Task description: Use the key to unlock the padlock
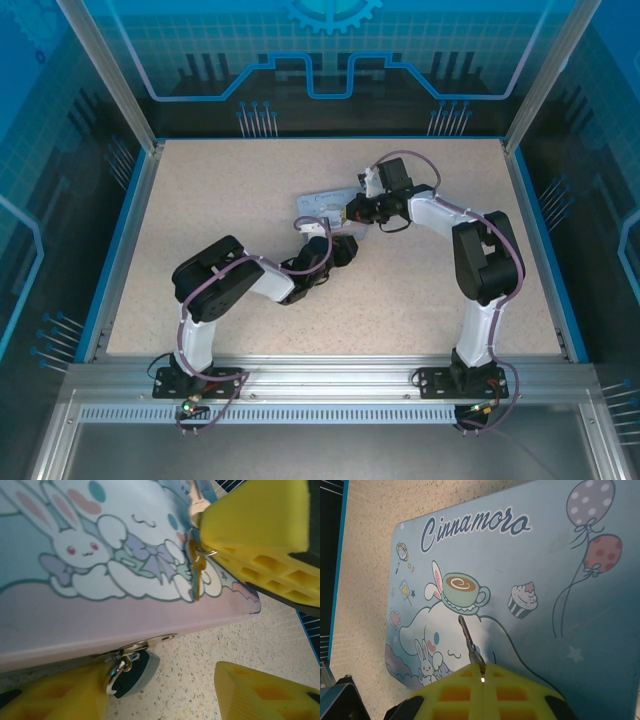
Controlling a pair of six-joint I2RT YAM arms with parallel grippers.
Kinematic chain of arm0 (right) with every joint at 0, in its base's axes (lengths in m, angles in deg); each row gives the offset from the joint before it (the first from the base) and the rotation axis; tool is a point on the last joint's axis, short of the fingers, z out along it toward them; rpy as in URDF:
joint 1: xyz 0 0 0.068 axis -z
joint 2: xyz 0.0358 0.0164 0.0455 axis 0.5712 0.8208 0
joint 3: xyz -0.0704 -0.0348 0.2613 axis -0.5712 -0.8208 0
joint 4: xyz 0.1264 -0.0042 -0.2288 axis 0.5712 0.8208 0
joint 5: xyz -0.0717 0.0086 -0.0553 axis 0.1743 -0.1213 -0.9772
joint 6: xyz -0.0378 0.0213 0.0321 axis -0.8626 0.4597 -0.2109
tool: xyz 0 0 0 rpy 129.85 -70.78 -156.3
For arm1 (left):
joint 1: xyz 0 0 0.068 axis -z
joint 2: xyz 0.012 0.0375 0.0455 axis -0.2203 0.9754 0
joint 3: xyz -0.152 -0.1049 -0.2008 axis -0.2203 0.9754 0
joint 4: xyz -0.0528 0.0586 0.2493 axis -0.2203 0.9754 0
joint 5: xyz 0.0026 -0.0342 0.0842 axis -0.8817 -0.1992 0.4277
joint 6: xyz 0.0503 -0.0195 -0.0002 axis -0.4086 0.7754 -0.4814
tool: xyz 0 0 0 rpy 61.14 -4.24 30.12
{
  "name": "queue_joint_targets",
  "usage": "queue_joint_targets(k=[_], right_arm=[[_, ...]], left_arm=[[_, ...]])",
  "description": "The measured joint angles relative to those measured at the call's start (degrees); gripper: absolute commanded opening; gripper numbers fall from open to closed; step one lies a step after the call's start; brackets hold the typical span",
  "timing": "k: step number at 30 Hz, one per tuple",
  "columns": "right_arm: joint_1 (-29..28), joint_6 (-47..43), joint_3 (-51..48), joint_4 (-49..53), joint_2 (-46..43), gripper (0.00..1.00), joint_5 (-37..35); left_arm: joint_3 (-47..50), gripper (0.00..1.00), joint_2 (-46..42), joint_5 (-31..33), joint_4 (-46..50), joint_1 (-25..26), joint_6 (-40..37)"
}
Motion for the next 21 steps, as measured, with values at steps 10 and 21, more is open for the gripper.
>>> queue_joint_targets(k=[10, 21], right_arm=[[-0.1, 0.0, 0.1, -0.1, 0.2, 0.0, 0.1], [-0.2, 0.0, 0.1, -0.2, 0.3, 0.0, 0.2]], left_arm=[[-1.1, 0.55, 0.9, 0.0, 1.7, 0.0, 2.6], [-1.9, 0.29, 1.8, 0.0, 2.0, 0.0, 2.6]])
